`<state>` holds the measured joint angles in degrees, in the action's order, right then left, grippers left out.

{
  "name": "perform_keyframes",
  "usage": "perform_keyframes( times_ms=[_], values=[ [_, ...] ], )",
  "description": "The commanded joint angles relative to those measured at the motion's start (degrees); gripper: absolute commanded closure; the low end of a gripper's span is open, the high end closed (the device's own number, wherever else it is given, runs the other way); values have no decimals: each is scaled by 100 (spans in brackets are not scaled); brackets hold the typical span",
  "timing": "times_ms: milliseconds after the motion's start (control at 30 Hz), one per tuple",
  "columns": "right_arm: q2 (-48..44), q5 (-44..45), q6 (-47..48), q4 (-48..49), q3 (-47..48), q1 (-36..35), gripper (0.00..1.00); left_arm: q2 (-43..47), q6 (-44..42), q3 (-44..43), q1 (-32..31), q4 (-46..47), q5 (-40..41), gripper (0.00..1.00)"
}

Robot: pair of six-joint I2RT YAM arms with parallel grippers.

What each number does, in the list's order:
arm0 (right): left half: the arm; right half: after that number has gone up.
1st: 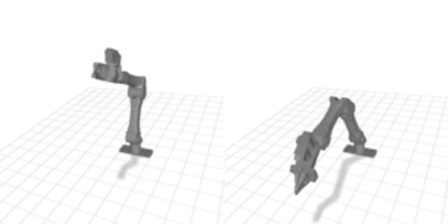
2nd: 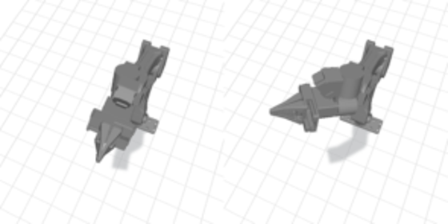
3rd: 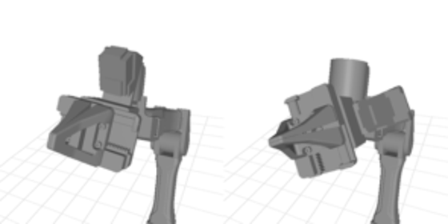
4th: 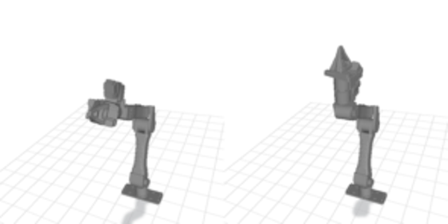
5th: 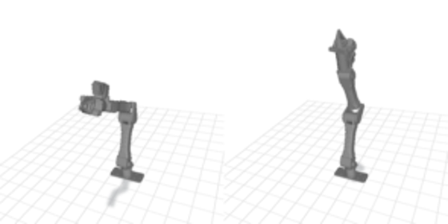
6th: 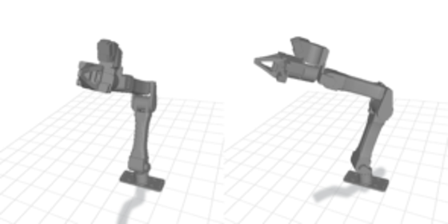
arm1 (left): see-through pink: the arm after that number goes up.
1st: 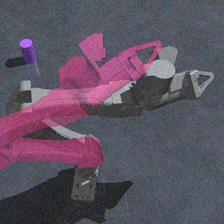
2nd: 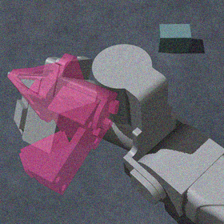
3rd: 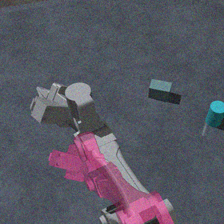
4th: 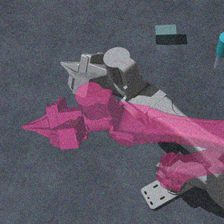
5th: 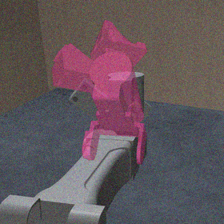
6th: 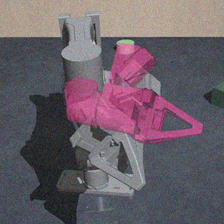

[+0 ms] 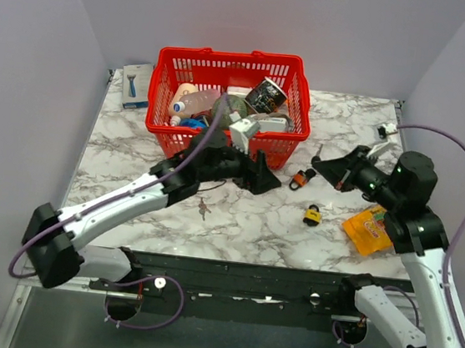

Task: Unlock with the key

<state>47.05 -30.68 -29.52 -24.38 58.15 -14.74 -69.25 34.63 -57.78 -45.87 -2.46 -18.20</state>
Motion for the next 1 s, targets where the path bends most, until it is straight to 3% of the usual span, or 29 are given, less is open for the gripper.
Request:
perform_keyframes(
  times_ms=[0, 200, 333, 533, 633, 967],
  values=[
    [-529, 1949, 174, -1252, 582, 94, 99, -1158, -861, -619, -466, -457, 413, 15],
    [-1196, 2979, 280, -1973, 1198, 94, 99, -2706, -1309, -1806, -844, -809, 588, 17],
    [-1417, 3050, 245, -2114, 1278, 94, 99, -3968, -1766, -3007, -1055, -1570, 1537, 22],
    [-1453, 3050, 227, -2167, 1374, 103, 99, -5482, -2522, -4362, -1109, -2354, 2179, 25],
    [-1470, 3050, 253, -2167, 1409, 94, 99, -5966, -2646, -4855, -1100, -2592, 2302, 24],
    [-1532, 2962, 210, -2132, 1287, 103, 99, -6478, -2321, -5217, -986, -2646, 2242, 20]
  ],
)
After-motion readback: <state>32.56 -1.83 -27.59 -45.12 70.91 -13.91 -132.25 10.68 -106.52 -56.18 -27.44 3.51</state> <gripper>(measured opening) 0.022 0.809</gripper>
